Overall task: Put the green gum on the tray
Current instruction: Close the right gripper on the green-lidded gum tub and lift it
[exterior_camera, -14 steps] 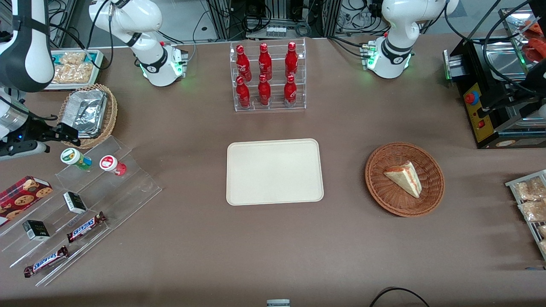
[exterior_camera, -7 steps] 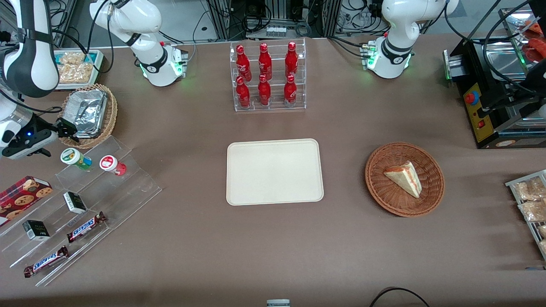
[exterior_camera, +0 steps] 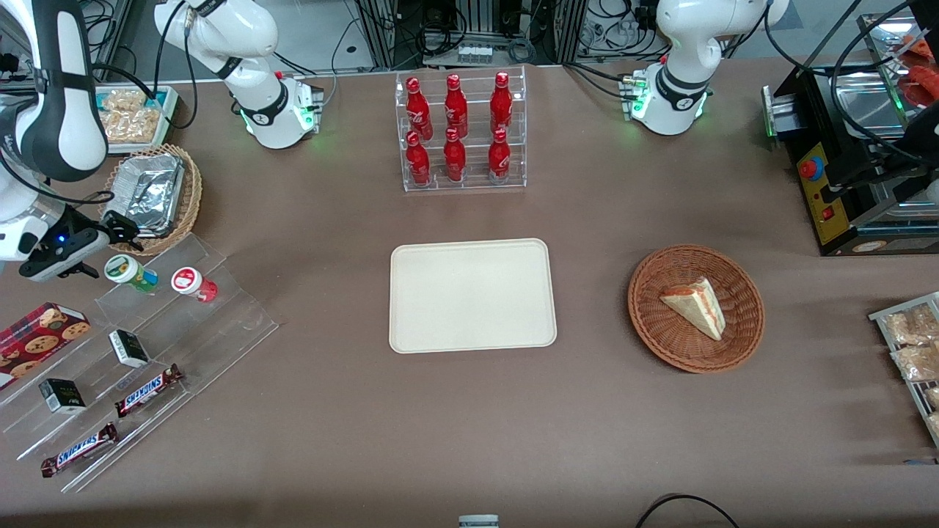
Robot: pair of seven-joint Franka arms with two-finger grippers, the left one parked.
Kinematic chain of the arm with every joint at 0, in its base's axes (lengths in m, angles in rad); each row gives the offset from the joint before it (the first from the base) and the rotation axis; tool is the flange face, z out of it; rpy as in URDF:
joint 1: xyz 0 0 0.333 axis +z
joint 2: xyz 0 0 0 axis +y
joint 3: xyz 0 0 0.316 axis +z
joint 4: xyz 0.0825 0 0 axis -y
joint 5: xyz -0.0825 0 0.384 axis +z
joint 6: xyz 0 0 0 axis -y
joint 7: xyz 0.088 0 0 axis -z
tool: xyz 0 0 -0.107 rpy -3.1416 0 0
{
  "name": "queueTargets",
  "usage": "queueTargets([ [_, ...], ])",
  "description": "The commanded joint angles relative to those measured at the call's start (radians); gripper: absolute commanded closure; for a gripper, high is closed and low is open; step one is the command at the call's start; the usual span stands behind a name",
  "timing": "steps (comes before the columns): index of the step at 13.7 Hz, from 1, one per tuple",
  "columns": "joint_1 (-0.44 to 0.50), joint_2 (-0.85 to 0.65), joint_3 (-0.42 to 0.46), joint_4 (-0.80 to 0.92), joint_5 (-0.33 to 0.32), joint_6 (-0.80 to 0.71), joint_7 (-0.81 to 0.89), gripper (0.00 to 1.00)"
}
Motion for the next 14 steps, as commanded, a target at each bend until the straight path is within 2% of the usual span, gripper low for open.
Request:
queueTargets([
  [1,-0.007,0.020,0.003,-0.006,0.025,0.041,-0.030,0.01],
  [3,-0.007,0.029,0.003,-0.004,0.025,0.050,-0.030,0.01],
  [4,-0.007,0.031,0.001,-0.006,0.025,0.054,-0.031,0.06],
  [5,-0.007,0.032,0.003,-0.003,0.025,0.054,-0.045,0.42],
  [6,-0.004,0.032,0.003,-0.001,0.025,0.054,-0.041,0.97],
  [10,-0.002,0.025,0.006,0.029,0.027,0.020,-0.041,1.00],
  [14,0.028,0.023,0.013,0.181,0.042,-0.159,-0.018,1.00],
])
